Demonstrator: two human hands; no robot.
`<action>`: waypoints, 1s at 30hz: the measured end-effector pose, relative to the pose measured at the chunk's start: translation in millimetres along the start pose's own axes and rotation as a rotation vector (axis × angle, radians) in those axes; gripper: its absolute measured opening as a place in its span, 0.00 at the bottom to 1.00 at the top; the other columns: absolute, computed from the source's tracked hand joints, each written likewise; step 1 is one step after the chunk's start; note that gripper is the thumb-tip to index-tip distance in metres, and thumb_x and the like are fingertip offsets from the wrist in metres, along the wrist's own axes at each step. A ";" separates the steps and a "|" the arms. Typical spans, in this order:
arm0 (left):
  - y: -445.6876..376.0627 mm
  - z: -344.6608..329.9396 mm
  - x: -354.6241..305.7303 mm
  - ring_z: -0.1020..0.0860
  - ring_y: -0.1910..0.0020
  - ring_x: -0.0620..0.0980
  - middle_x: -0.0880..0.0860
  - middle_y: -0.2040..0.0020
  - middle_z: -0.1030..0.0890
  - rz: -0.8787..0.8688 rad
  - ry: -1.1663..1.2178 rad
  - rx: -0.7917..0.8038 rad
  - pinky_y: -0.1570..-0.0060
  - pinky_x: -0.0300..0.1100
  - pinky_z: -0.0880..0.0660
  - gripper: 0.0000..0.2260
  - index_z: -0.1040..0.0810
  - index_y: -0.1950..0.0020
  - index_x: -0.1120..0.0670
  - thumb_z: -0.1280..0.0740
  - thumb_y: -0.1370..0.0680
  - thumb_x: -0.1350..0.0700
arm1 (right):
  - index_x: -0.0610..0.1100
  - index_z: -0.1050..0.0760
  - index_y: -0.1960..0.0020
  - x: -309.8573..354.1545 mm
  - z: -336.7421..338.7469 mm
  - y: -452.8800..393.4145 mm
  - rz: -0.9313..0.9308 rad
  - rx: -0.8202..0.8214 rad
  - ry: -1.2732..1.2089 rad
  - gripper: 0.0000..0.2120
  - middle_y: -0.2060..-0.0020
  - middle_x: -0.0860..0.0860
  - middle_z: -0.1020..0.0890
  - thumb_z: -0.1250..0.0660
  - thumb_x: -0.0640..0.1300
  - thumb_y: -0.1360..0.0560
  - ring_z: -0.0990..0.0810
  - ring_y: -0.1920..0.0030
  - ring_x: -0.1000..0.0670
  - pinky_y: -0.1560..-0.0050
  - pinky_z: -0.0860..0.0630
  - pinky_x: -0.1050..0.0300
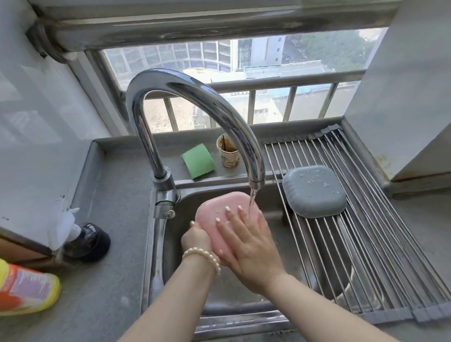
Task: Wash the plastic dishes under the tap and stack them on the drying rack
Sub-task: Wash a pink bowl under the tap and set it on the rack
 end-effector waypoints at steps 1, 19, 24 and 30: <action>3.5 -0.3 -0.2 0.24 0.42 0.62 0.66 0.42 0.23 -0.018 -0.027 -0.019 0.40 0.54 0.27 0.20 0.26 0.43 0.69 0.46 0.17 0.52 | 0.49 0.37 0.26 -0.7 3.9 -3.1 -0.137 -0.014 -0.036 0.29 0.26 0.45 0.36 0.59 0.61 0.19 0.39 0.26 0.42 0.30 0.45 0.36; 19.5 13.5 2.2 0.35 0.35 0.72 0.69 0.37 0.30 0.570 -0.164 0.691 0.36 0.71 0.48 0.27 0.27 0.43 0.63 0.44 0.25 0.40 | 0.47 0.41 0.78 -35.6 72.2 -31.9 -0.667 -0.051 -0.742 0.29 0.80 0.52 0.36 0.42 0.58 0.22 0.36 0.75 0.52 0.68 0.39 0.55; 23.0 20.1 -5.8 0.20 0.58 0.70 0.71 0.53 0.22 0.491 0.093 0.771 0.63 0.58 0.20 0.15 0.30 0.41 0.69 0.48 0.26 0.70 | 0.41 0.29 0.76 -34.5 64.4 -26.5 -0.454 -0.050 -0.791 0.19 0.67 0.51 0.25 0.47 0.55 0.38 0.30 0.56 0.49 0.57 0.36 0.61; 23.6 23.4 16.3 0.23 0.52 0.63 0.63 0.50 0.21 0.212 0.215 0.711 0.66 0.59 0.21 0.12 0.27 0.42 0.58 0.47 0.19 0.67 | 0.41 0.31 0.30 -31.0 63.5 -19.4 -0.127 0.476 0.108 0.23 0.28 0.46 0.33 0.50 0.48 0.20 0.45 0.24 0.48 0.26 0.61 0.40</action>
Point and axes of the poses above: each hand's wrist, its own y-axis away from the middle knuckle, its own z-axis out of the back of the hand, x = y × z, the point moved 1 cm from there along -y, towards the middle knuckle
